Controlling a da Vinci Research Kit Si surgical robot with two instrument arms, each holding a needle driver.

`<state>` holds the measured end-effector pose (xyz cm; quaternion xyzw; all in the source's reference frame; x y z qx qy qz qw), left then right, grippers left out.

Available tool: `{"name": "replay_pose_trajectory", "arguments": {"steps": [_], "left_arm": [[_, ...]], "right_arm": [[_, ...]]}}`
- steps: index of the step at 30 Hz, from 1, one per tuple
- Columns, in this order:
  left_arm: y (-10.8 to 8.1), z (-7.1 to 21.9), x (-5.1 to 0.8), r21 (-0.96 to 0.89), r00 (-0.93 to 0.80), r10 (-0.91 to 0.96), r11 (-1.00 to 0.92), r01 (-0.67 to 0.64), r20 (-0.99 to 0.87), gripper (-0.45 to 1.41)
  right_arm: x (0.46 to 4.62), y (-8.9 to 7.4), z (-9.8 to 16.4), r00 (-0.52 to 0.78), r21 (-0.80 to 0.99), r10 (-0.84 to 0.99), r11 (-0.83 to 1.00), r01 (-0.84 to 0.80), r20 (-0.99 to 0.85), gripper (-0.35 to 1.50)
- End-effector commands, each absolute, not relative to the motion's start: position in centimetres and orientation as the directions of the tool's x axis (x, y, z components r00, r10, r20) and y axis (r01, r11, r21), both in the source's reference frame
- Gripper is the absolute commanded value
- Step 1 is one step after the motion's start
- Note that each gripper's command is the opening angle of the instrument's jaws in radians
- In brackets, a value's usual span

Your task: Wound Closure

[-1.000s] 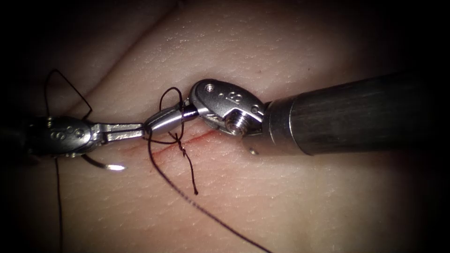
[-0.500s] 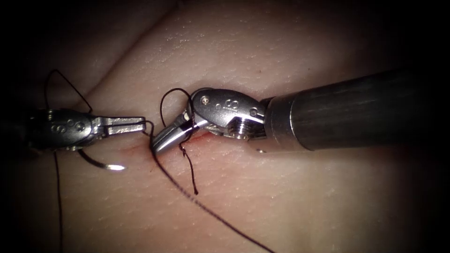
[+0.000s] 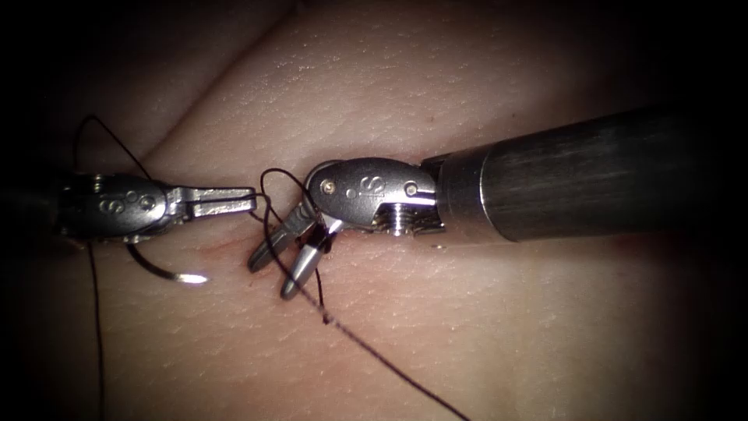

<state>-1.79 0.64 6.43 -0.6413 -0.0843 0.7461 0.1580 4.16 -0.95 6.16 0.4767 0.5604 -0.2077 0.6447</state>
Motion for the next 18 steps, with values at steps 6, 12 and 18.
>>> {"name": "replay_pose_trajectory", "arguments": {"steps": [6,12,18], "left_arm": [[0.55,6.49,-1.84,-0.328,-0.127,0.342,-0.937,-0.124,-0.931,-0.45],[0.53,6.50,-1.84,-0.326,-0.127,0.340,-0.937,-0.124,-0.932,-0.45],[0.48,6.51,-1.84,-0.322,-0.127,0.336,-0.939,-0.121,-0.933,-0.45]], "right_arm": [[4.23,-1.00,6.21,0.365,0.397,0.157,0.399,0.826,-0.918,0.72],[4.25,-1.12,6.26,0.365,0.349,0.028,0.369,0.861,-0.931,0.84],[4.17,-1.22,6.32,0.363,0.333,-0.029,0.333,0.882,-0.931,0.86]]}}
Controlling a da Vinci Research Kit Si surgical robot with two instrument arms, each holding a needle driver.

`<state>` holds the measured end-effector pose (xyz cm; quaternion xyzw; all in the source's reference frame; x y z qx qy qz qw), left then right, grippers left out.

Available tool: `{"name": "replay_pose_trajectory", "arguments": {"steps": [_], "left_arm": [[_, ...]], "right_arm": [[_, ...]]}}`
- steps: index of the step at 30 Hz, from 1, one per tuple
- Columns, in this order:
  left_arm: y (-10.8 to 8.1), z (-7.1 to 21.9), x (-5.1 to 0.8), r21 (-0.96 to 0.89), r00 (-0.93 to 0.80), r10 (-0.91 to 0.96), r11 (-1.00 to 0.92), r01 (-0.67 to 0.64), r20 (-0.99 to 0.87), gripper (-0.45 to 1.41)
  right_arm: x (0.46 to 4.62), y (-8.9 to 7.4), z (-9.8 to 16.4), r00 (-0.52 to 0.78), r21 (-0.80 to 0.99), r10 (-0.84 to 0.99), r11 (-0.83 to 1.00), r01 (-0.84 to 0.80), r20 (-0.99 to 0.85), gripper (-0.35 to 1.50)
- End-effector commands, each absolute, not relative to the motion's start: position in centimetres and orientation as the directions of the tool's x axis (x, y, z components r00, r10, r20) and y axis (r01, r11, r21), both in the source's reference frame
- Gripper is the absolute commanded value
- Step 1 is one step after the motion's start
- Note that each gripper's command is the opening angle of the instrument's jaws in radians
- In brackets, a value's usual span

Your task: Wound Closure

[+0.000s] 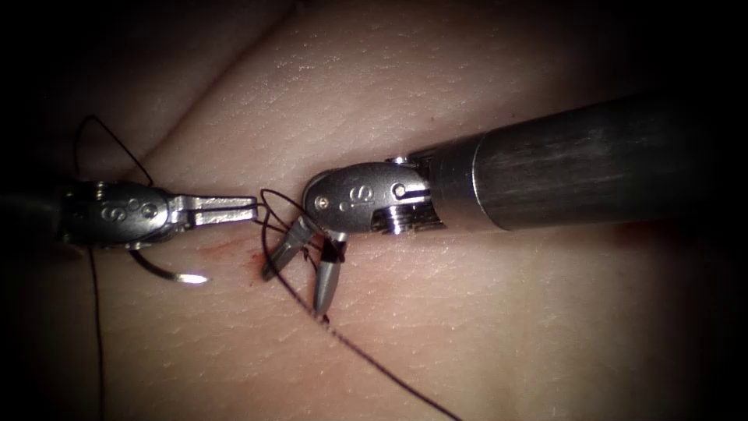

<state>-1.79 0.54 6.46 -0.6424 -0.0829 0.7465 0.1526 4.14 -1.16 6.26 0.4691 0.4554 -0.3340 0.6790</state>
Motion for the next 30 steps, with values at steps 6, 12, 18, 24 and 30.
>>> {"name": "replay_pose_trajectory", "arguments": {"steps": [6,12,18,24,30], "left_arm": [[0.47,6.53,-1.84,-0.320,-0.127,0.334,-0.940,-0.120,-0.934,-0.45],[0.47,6.54,-1.85,-0.320,-0.128,0.334,-0.940,-0.122,-0.934,-0.45],[0.46,6.54,-1.85,-0.319,-0.128,0.333,-0.940,-0.122,-0.934,-0.45],[0.45,6.54,-1.84,-0.313,-0.129,0.327,-0.942,-0.120,-0.936,-0.45],[0.45,6.54,-1.83,-0.313,-0.129,0.327,-0.942,-0.119,-0.936,-0.45]], "right_arm": [[4.02,-1.31,6.43,0.365,0.326,-0.077,0.307,0.894,-0.928,0.77],[3.94,-1.36,6.54,0.345,0.290,-0.129,0.321,0.902,-0.930,0.79],[4.00,-1.35,6.55,0.314,0.246,-0.152,0.349,0.904,-0.937,0.76],[4.07,-1.38,6.52,0.295,0.223,-0.163,0.356,0.908,-0.941,0.76],[4.09,-1.45,6.48,0.293,0.221,-0.165,0.354,0.909,-0.942,0.76]]}}
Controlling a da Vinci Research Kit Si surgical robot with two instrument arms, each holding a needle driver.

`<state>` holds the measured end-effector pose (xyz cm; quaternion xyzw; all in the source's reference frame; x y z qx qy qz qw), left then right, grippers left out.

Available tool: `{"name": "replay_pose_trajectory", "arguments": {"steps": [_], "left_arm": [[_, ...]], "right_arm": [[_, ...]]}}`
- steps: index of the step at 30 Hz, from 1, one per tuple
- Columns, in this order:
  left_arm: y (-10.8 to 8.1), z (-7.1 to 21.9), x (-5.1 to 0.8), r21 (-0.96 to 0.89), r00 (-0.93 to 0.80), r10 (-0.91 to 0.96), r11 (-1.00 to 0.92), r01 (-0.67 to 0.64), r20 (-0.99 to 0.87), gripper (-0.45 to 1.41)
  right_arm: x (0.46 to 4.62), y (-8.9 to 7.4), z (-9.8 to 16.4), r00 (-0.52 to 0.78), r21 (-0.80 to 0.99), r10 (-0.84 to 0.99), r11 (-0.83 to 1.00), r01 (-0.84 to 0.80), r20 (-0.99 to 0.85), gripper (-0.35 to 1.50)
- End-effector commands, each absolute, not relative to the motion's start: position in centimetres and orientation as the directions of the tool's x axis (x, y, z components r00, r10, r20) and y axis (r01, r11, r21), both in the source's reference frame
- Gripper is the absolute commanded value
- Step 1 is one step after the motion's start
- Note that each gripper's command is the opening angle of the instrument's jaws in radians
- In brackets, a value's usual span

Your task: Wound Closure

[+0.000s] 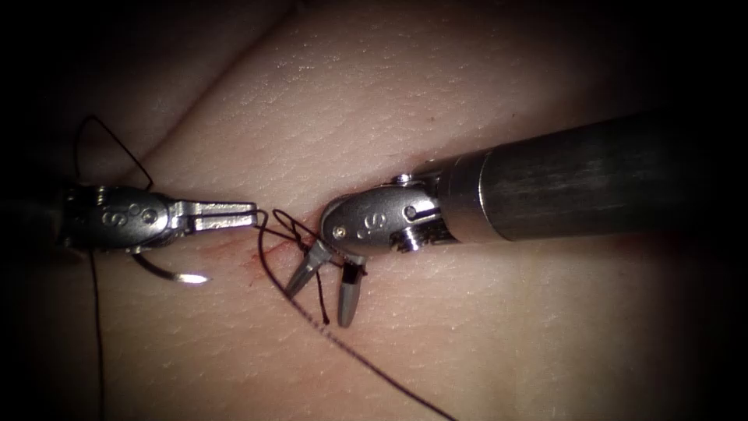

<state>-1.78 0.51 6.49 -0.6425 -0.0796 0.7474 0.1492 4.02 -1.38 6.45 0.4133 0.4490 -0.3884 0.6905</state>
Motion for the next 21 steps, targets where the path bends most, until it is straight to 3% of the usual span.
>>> {"name": "replay_pose_trajectory", "arguments": {"steps": [1,9,10,13,21], "left_arm": [[0.45,6.54,-1.83,-0.313,-0.129,0.327,-0.942,-0.119,-0.936,-0.45],[0.45,6.54,-1.83,-0.313,-0.129,0.327,-0.942,-0.118,-0.936,-0.45],[0.45,6.54,-1.82,-0.313,-0.129,0.327,-0.942,-0.118,-0.936,-0.45],[0.44,6.53,-1.81,-0.313,-0.129,0.326,-0.943,-0.116,-0.936,-0.45],[0.38,6.51,-1.80,-0.310,-0.129,0.324,-0.944,-0.115,-0.937,-0.45]], "right_arm": [[4.10,-1.47,6.47,0.290,0.219,-0.163,0.354,0.909,-0.943,0.76],[4.14,-1.63,6.49,0.279,0.214,-0.165,0.329,0.920,-0.946,0.52],[4.14,-1.64,6.50,0.278,0.215,-0.165,0.324,0.921,-0.946,0.40],[4.12,-1.64,6.55,0.279,0.218,-0.166,0.312,0.925,-0.946,-0.32],[4.11,-1.59,6.54,0.262,0.200,-0.179,0.302,0.932,-0.948,-0.35]]}}
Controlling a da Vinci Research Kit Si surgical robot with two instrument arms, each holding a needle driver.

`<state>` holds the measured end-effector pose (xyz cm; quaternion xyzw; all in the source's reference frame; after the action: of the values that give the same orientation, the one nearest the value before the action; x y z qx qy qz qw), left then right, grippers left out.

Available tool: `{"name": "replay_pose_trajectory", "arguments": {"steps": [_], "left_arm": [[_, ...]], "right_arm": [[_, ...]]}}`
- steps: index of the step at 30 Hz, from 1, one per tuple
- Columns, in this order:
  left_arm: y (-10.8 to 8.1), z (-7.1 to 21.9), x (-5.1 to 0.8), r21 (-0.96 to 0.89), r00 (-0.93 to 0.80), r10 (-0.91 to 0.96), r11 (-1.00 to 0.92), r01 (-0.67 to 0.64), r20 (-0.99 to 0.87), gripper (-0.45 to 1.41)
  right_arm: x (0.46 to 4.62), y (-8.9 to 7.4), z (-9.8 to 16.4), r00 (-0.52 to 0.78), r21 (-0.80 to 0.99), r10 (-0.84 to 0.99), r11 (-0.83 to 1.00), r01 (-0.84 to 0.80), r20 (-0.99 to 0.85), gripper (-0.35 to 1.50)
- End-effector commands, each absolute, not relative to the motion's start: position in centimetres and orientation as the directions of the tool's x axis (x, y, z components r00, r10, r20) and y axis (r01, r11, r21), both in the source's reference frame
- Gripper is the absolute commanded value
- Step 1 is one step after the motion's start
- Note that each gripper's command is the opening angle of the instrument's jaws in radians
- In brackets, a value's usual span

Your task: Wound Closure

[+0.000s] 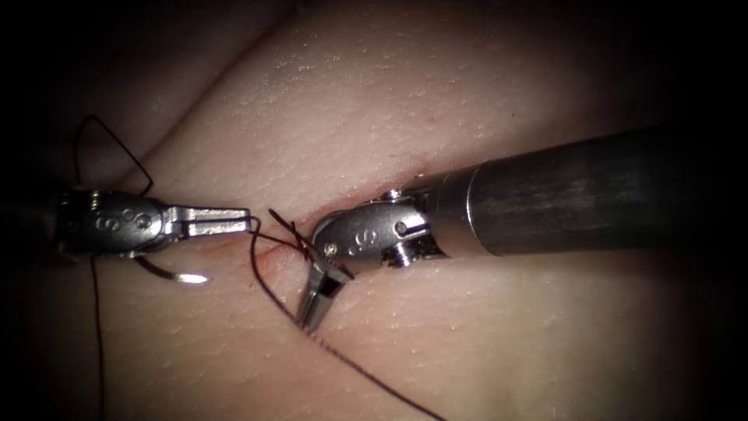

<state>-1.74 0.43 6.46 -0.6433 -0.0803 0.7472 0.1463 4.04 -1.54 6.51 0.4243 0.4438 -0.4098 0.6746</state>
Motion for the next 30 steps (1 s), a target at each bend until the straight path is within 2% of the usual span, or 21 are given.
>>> {"name": "replay_pose_trajectory", "arguments": {"steps": [1,30], "left_arm": [[0.4,6.5,-1.80,-0.310,-0.129,0.324,-0.944,-0.115,-0.937,-0.45],[-1.0,6.2,-2.13,-0.272,-0.236,0.279,-0.960,-0.065,-0.931,-0.45]], "right_arm": [[4.11,-1.6,6.5,0.257,0.194,-0.181,0.304,0.932,-0.949,-0.35],[4.34,-0.9,6.4,0.275,0.210,-0.121,0.387,0.898,-0.954,-0.35]]}}
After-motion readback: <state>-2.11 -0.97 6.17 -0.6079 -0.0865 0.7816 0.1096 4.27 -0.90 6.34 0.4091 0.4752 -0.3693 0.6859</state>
